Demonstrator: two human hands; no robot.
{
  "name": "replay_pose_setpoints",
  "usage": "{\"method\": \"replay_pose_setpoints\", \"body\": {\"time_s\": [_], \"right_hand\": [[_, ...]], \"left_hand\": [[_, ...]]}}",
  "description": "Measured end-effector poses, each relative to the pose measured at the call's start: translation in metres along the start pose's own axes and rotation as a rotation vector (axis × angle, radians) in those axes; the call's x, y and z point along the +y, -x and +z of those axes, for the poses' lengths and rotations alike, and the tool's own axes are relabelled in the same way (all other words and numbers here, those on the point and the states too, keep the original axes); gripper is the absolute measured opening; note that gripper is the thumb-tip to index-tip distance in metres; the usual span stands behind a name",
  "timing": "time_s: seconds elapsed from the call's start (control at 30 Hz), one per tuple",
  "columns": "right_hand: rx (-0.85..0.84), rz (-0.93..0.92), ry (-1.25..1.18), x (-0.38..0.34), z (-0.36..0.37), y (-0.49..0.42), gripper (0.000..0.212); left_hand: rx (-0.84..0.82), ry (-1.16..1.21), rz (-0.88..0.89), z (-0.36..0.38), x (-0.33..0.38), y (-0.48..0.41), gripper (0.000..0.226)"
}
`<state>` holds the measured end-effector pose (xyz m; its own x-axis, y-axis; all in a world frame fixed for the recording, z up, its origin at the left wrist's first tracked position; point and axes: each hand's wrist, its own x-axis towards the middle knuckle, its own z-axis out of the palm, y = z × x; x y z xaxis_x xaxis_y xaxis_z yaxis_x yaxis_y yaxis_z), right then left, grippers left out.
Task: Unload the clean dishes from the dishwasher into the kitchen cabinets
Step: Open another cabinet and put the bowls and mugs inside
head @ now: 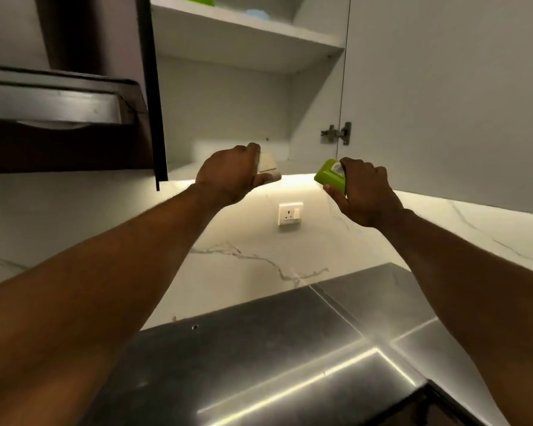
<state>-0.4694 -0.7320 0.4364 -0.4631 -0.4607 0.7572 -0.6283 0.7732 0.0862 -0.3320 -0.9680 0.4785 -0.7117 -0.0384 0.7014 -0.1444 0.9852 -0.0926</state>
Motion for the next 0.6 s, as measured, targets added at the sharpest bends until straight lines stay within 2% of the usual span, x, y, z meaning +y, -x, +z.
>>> {"method": "replay_pose_setpoints", "body": {"time_s": [0.2, 0.6], "right_hand": [[0.096, -0.059, -0.063, 0.028, 0.008, -0.066, 0.079], [0.257, -0.16, -0.084, 0.076, -0.002, -0.19, 0.078]], "left_hand": [[0.105, -0.082, -0.021, -0.013, 0.005, -0.057, 0.06], [0.232, -0.053, -0.124, -0.056, 0.014, -0.177, 0.06]]}}
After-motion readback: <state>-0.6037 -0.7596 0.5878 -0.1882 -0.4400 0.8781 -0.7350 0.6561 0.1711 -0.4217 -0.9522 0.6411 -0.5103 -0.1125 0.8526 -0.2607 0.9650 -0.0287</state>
